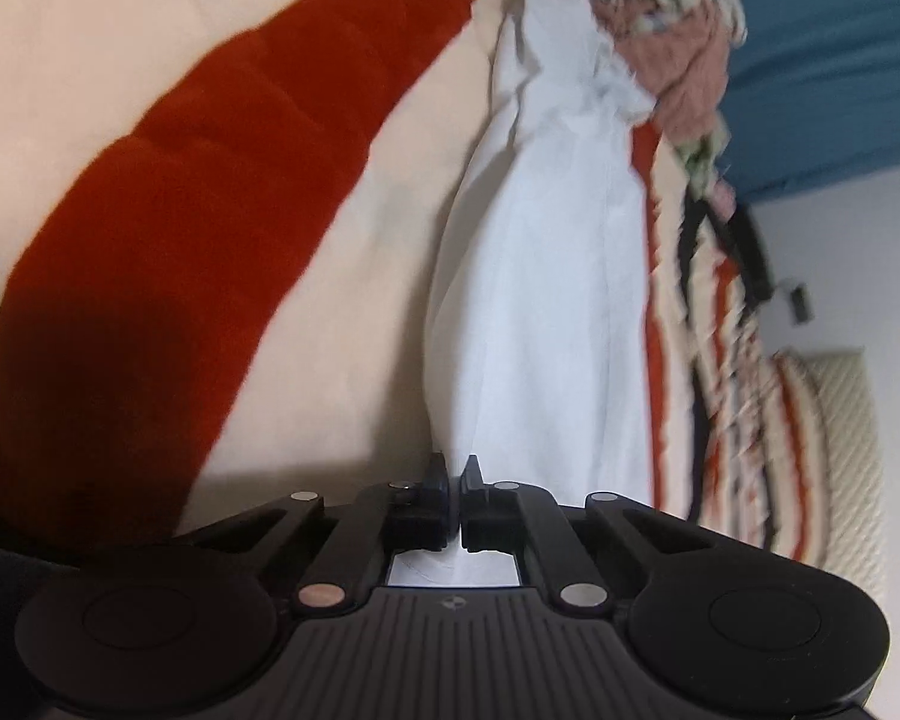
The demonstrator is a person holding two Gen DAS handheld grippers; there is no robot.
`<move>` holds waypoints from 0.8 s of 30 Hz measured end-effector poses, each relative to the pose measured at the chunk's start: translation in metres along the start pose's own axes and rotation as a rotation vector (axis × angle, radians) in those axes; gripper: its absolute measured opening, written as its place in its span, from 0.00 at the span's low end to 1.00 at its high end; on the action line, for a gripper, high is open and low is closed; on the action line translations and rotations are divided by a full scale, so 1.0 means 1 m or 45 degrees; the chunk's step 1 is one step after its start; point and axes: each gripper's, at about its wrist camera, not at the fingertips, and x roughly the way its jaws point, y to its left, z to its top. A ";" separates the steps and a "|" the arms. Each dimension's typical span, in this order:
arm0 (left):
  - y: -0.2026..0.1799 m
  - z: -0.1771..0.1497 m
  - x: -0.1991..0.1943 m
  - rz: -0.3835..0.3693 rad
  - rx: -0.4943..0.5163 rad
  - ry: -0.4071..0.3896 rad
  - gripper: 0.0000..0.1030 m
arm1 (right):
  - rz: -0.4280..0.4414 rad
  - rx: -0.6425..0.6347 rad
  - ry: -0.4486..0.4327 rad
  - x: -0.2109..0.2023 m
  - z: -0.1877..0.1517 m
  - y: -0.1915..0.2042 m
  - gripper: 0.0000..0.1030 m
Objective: Fold clothes
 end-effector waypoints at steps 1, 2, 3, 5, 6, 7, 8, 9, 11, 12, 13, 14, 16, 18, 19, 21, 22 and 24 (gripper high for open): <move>0.001 0.001 -0.006 -0.047 -0.021 -0.027 0.03 | 0.015 -0.005 -0.021 -0.005 0.001 0.002 0.07; 0.000 0.003 -0.013 -0.101 -0.046 -0.049 0.03 | 0.029 -0.009 -0.042 -0.011 0.002 0.003 0.07; -0.001 0.005 -0.020 -0.158 -0.076 -0.064 0.03 | 0.050 -0.022 -0.070 -0.017 0.004 0.006 0.07; -0.014 0.014 -0.033 -0.264 -0.116 -0.107 0.03 | 0.109 -0.071 -0.155 -0.036 0.014 0.016 0.07; -0.024 0.019 -0.039 -0.313 -0.126 -0.134 0.03 | 0.145 -0.084 -0.191 -0.047 0.020 0.022 0.07; -0.038 0.024 -0.044 -0.349 -0.115 -0.168 0.03 | 0.183 -0.093 -0.225 -0.058 0.027 0.028 0.07; -0.050 0.028 -0.051 -0.372 -0.101 -0.204 0.03 | 0.212 -0.114 -0.261 -0.070 0.034 0.038 0.07; -0.062 0.033 -0.059 -0.395 -0.088 -0.238 0.02 | 0.239 -0.137 -0.297 -0.082 0.042 0.048 0.07; -0.084 0.042 -0.079 -0.452 -0.061 -0.286 0.02 | 0.298 -0.181 -0.361 -0.107 0.057 0.069 0.07; -0.093 0.042 -0.091 -0.465 -0.038 -0.310 0.02 | 0.318 -0.203 -0.381 -0.118 0.062 0.078 0.07; -0.103 0.042 -0.102 -0.477 -0.016 -0.334 0.02 | 0.336 -0.226 -0.399 -0.127 0.067 0.088 0.07; -0.108 0.036 -0.114 -0.481 0.001 -0.353 0.02 | 0.347 -0.259 -0.418 -0.137 0.069 0.096 0.07; -0.115 0.022 -0.130 -0.473 0.022 -0.367 0.02 | 0.364 -0.302 -0.439 -0.149 0.068 0.107 0.07; -0.111 -0.001 -0.144 -0.442 0.041 -0.366 0.02 | 0.381 -0.317 -0.442 -0.161 0.061 0.106 0.07; -0.108 -0.011 -0.150 -0.427 0.049 -0.364 0.02 | 0.378 -0.321 -0.437 -0.165 0.054 0.100 0.07; -0.095 -0.024 -0.149 -0.395 0.027 -0.348 0.02 | 0.366 -0.330 -0.426 -0.171 0.037 0.087 0.07; -0.089 -0.030 -0.148 -0.379 0.017 -0.339 0.02 | 0.350 -0.329 -0.418 -0.170 0.028 0.079 0.07; -0.076 -0.042 -0.147 -0.347 -0.005 -0.322 0.01 | 0.294 -0.268 -0.379 -0.160 0.018 0.060 0.07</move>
